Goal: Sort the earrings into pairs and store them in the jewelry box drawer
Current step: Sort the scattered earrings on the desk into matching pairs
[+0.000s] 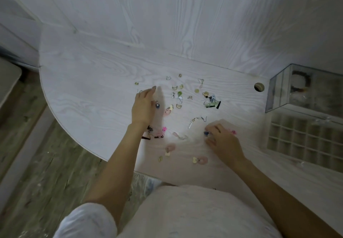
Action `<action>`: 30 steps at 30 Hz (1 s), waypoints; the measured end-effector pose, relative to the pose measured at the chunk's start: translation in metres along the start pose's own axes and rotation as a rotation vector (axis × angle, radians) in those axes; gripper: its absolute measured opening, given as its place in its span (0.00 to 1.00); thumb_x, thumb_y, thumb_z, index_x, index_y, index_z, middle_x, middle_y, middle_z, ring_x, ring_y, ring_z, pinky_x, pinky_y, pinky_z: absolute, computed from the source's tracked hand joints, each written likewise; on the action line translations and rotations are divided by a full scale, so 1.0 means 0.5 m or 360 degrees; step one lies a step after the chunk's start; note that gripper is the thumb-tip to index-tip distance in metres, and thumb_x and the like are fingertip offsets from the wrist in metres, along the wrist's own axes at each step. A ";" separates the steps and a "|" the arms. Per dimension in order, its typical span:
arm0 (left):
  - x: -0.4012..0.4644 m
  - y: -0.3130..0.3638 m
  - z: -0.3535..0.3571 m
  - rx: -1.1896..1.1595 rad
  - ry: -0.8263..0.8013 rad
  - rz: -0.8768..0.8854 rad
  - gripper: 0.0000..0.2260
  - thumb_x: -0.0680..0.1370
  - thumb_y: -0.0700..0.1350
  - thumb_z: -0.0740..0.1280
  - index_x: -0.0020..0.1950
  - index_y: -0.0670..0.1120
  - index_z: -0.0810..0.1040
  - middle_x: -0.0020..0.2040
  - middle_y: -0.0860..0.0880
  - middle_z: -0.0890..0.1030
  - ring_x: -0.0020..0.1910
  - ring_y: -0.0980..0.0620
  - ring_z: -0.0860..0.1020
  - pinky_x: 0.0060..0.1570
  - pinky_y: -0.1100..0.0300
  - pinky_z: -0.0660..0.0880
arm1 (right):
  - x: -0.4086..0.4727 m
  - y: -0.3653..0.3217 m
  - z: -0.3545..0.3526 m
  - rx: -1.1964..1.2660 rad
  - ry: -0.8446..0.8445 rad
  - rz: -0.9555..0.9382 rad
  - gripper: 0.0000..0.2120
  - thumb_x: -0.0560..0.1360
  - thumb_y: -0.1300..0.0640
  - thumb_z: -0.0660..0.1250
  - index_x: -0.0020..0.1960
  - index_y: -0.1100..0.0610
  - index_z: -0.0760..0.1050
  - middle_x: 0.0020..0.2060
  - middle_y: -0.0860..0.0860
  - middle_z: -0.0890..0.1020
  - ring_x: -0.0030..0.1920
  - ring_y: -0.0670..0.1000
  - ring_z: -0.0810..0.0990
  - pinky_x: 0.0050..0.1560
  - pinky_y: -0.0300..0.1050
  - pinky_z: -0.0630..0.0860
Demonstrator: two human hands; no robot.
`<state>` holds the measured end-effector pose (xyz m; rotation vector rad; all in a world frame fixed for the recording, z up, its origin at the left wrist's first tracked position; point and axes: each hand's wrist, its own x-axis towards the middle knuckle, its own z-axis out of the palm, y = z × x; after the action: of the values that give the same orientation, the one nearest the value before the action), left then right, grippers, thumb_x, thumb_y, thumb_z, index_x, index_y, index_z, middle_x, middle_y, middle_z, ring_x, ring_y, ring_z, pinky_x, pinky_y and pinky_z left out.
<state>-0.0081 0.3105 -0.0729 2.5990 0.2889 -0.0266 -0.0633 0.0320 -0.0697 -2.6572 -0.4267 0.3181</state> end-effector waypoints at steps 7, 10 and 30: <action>0.043 -0.020 0.014 0.0170 -0.0114 -0.0011 0.16 0.75 0.38 0.64 0.63 0.44 0.74 0.61 0.41 0.74 0.60 0.41 0.67 0.54 0.51 0.70 | 0.015 -0.002 -0.004 -0.0076 0.0041 0.0114 0.04 0.74 0.59 0.65 0.48 0.55 0.77 0.46 0.51 0.77 0.38 0.50 0.76 0.29 0.36 0.59; 0.051 -0.023 0.008 0.0151 -0.0144 0.0011 0.16 0.73 0.42 0.68 0.61 0.44 0.75 0.60 0.42 0.74 0.59 0.42 0.67 0.55 0.51 0.69 | 0.020 -0.003 -0.004 -0.0088 0.0085 0.0165 0.03 0.75 0.58 0.64 0.47 0.55 0.77 0.45 0.50 0.77 0.38 0.49 0.75 0.31 0.36 0.59; -0.053 0.294 0.196 -0.0500 -0.0588 0.0521 0.15 0.75 0.40 0.67 0.62 0.44 0.74 0.57 0.44 0.77 0.51 0.46 0.77 0.51 0.57 0.73 | 0.085 0.124 -0.067 0.0286 0.0357 0.0900 0.09 0.73 0.56 0.68 0.50 0.60 0.77 0.46 0.56 0.79 0.43 0.53 0.76 0.41 0.42 0.67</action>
<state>0.0004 0.1321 -0.0824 2.2417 -0.2472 -0.3151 0.0010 -0.0191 -0.0741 -2.5467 0.4141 0.2058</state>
